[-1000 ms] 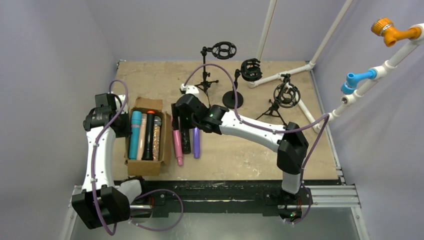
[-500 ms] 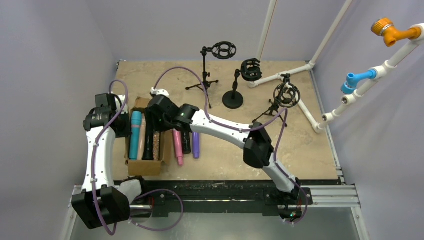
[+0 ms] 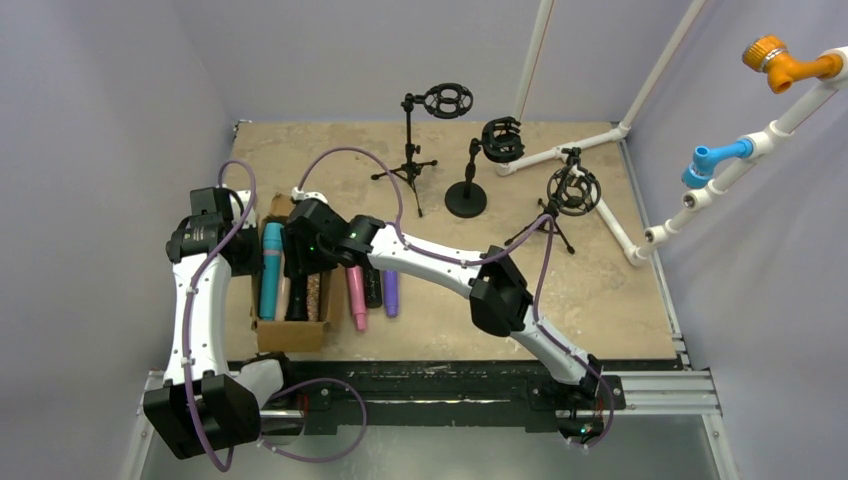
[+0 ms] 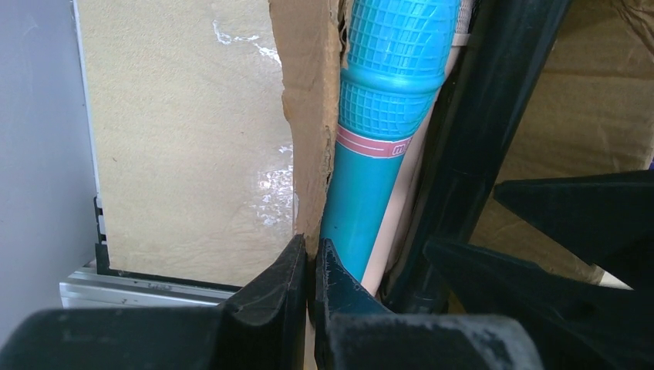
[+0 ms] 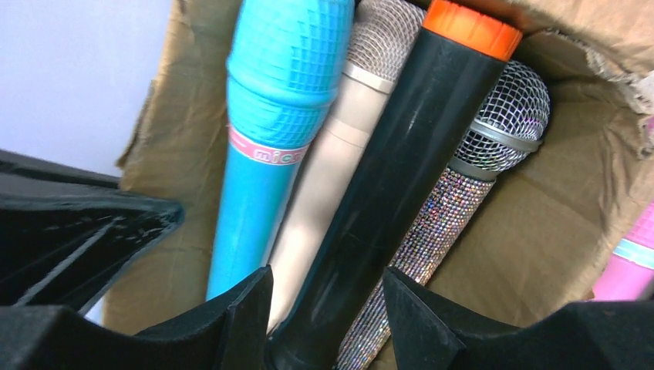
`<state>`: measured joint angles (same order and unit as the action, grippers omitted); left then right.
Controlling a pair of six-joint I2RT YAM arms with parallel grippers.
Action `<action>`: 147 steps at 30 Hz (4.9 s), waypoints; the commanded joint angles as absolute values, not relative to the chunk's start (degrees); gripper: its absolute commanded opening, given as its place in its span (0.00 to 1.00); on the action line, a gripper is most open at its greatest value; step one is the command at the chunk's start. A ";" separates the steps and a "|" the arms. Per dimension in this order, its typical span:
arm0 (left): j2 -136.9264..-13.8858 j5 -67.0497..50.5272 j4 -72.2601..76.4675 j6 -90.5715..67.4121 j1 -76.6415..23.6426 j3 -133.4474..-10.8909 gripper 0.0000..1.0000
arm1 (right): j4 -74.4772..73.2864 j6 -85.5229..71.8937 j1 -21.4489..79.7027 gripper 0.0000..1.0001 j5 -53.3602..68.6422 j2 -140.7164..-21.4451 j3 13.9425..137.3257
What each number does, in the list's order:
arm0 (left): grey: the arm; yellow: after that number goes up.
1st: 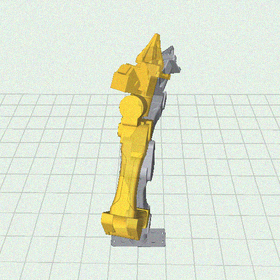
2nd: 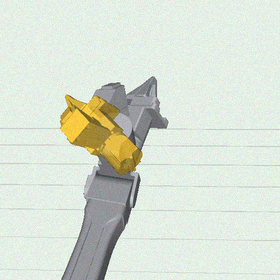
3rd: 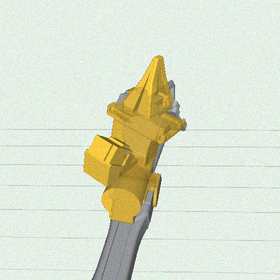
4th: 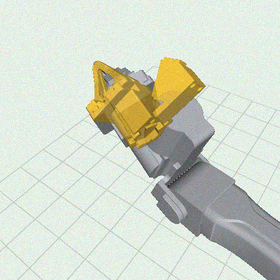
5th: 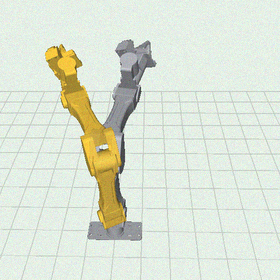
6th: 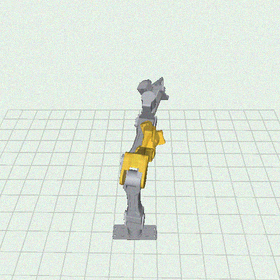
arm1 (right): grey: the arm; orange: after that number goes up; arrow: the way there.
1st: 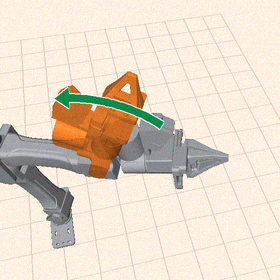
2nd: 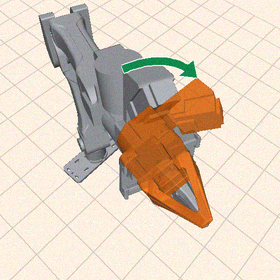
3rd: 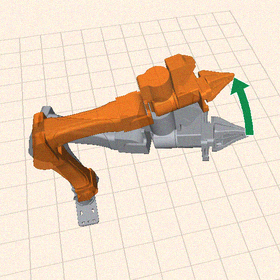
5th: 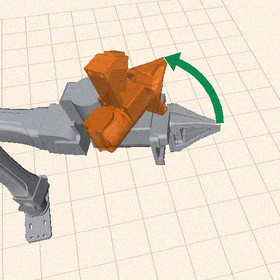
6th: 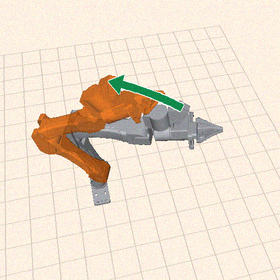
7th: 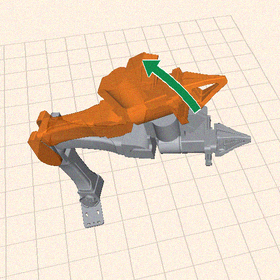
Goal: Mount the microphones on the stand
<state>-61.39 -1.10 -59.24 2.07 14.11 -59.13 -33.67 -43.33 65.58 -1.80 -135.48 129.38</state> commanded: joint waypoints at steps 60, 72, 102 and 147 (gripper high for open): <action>-59.45 0.80 -57.54 4.04 14.08 -59.78 0.00 | -34.04 -36.59 41.75 0.00 -24.57 -89.98 61.38; -59.51 0.26 -57.92 4.48 14.10 -60.15 0.00 | -33.97 -41.57 43.03 0.50 -34.47 -93.87 60.98; -59.57 -2.02 -59.25 4.41 14.14 -60.48 0.00 | -40.69 -50.01 54.61 0.45 -41.12 -89.64 56.66; -58.38 -9.32 -65.67 0.44 14.12 -63.76 0.00 | -30.98 -34.86 71.52 0.69 -15.85 -130.71 126.33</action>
